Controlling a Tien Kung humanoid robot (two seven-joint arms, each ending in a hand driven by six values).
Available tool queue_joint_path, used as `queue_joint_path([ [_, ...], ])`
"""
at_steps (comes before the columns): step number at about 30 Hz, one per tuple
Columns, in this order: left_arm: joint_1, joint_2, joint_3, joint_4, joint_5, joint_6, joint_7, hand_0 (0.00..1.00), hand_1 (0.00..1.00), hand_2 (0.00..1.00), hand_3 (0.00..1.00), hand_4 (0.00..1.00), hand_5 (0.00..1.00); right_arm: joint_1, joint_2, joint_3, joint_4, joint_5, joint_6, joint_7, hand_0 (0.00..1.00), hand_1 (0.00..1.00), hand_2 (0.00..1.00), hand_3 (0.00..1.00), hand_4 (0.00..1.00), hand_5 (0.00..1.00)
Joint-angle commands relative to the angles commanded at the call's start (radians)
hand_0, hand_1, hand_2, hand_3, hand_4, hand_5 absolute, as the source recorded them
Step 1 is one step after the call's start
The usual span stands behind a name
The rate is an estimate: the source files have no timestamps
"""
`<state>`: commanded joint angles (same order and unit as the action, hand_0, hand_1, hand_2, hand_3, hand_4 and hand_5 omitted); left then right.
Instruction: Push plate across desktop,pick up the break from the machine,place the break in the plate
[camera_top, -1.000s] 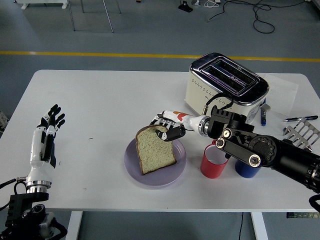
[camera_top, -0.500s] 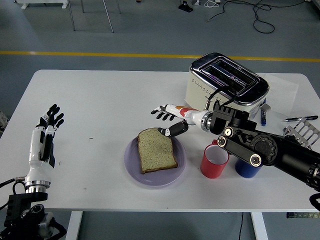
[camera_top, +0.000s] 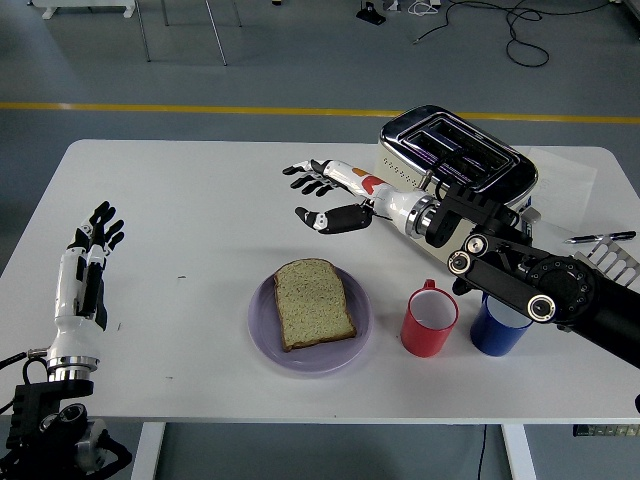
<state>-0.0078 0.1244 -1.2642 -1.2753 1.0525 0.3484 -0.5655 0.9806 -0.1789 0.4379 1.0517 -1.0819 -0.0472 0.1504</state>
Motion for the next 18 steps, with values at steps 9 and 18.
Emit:
queue_joint_path([
  [9, -0.004, 0.005, -0.024, -0.015, 0.002, 0.008, 0.010, 0.825, 0.859, 0.921, 0.898, 0.506, 0.903, -0.098, -0.113, 0.301, 0.384, 0.351, 0.097, -0.045, 0.762, 0.748, 0.758, 0.798, 0.556, 0.359],
  [18, -0.015, 0.014, -0.028, -0.047, 0.007, 0.017, 0.031, 0.828, 0.865, 0.927, 0.904, 0.505, 0.895, -0.289, -0.238, 0.593, 0.579, 0.478, 0.063, -0.049, 0.800, 0.781, 0.796, 0.810, 0.538, 0.454],
])
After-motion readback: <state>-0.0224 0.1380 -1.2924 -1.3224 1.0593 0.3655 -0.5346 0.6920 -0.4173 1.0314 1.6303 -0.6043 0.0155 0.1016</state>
